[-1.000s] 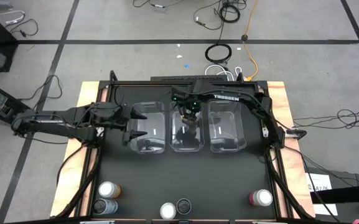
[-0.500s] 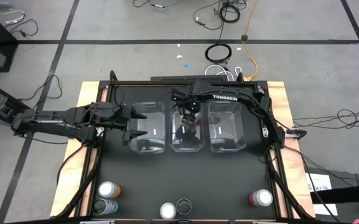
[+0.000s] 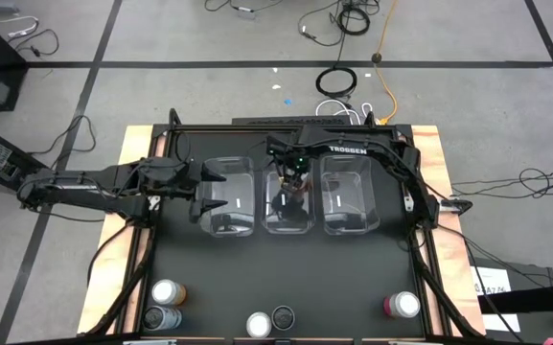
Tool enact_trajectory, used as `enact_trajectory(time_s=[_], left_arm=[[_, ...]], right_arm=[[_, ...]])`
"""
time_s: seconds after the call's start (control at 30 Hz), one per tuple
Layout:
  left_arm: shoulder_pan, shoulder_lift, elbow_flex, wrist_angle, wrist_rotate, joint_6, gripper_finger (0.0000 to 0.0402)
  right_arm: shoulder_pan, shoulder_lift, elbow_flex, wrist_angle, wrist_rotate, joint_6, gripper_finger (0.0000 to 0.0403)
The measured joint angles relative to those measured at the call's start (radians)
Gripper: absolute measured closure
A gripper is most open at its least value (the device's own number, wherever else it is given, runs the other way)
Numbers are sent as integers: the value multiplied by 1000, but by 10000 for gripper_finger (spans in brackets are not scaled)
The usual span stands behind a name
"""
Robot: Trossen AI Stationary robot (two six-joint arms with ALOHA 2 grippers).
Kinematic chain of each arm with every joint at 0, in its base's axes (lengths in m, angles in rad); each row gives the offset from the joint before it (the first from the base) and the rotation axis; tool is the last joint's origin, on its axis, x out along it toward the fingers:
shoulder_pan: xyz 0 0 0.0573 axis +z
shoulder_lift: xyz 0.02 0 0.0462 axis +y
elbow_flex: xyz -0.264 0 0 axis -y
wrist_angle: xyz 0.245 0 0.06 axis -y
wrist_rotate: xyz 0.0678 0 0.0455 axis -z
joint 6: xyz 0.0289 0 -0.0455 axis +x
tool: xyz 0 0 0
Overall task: Sort soda cans
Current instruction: Put the right orange soda can into the center transparent bin, then put the right pink soda can into the right transparent bin
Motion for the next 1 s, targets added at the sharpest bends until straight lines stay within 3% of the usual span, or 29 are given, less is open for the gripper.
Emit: enact_trajectory(time_s=[0.37, 1.0], left_arm=[[0, 0, 0, 3, -1, -1, 47], [0, 0, 0, 2, -1, -1, 47]], right_arm=[[-1, -5, 1, 1, 3, -11, 61], [0, -151, 1, 1, 4, 28, 58]])
